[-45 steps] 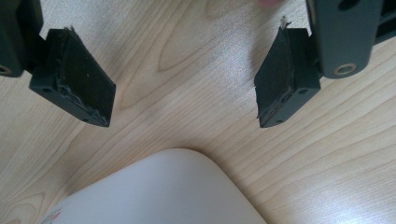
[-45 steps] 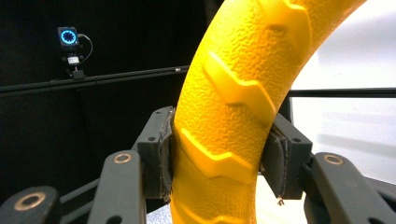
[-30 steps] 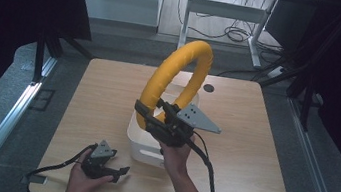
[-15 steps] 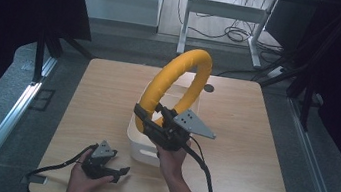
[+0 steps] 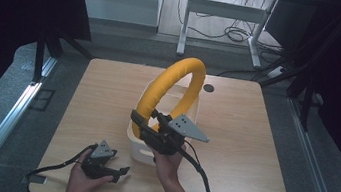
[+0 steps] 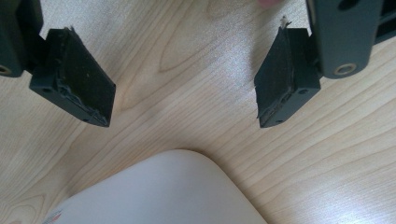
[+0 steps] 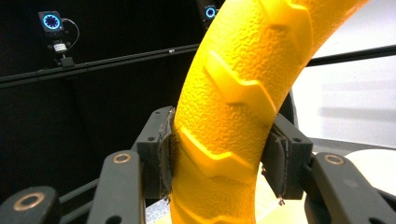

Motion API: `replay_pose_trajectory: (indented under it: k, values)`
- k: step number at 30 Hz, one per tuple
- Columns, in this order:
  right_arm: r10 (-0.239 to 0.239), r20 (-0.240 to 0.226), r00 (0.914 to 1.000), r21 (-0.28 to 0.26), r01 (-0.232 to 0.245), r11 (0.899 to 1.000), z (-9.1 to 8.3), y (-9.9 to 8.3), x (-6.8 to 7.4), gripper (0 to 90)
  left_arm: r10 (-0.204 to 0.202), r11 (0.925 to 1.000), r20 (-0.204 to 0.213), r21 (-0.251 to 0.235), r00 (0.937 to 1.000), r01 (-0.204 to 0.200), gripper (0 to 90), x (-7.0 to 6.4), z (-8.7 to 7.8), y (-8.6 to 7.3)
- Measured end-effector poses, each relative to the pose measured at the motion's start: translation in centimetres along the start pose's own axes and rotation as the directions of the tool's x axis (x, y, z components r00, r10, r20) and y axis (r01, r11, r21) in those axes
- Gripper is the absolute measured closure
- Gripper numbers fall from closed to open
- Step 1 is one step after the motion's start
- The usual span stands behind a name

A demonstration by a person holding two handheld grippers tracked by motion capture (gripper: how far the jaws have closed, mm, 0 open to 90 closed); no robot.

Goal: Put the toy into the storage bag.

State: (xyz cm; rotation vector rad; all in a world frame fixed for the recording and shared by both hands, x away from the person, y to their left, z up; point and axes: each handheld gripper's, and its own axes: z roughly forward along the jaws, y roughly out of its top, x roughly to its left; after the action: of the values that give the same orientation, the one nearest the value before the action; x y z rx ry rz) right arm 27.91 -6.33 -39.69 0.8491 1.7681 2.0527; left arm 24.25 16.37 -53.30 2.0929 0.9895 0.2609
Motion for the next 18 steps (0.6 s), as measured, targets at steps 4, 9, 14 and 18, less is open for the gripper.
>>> replay_pose_trajectory:
  k: [4,9,14,18]
  values:
    - [0.014,-0.001,0.9999,0.009,-0.014,1.000,0.0,-0.6,0.1,48.9,-0.001,1.0000,0.001,-0.001,1.0000,0.001,20.3,0.0,0.0,0.0]
    - [0.017,0.007,0.9998,0.010,-0.017,1.000,-0.1,-1.4,0.2,48.8,0.001,1.0000,0.004,0.002,1.0000,-0.001,20.3,0.0,0.1,0.0]
    - [0.009,0.015,0.9999,0.012,-0.009,1.000,-0.3,-1.8,0.2,48.7,0.001,1.0000,0.003,0.004,1.0000,-0.001,20.3,0.0,0.2,0.0]
    - [0.011,0.016,0.9998,0.021,-0.011,1.000,-0.5,-2.0,0.3,48.8,0.001,1.0000,0.003,0.001,1.0000,-0.001,20.3,0.0,0.1,0.0]
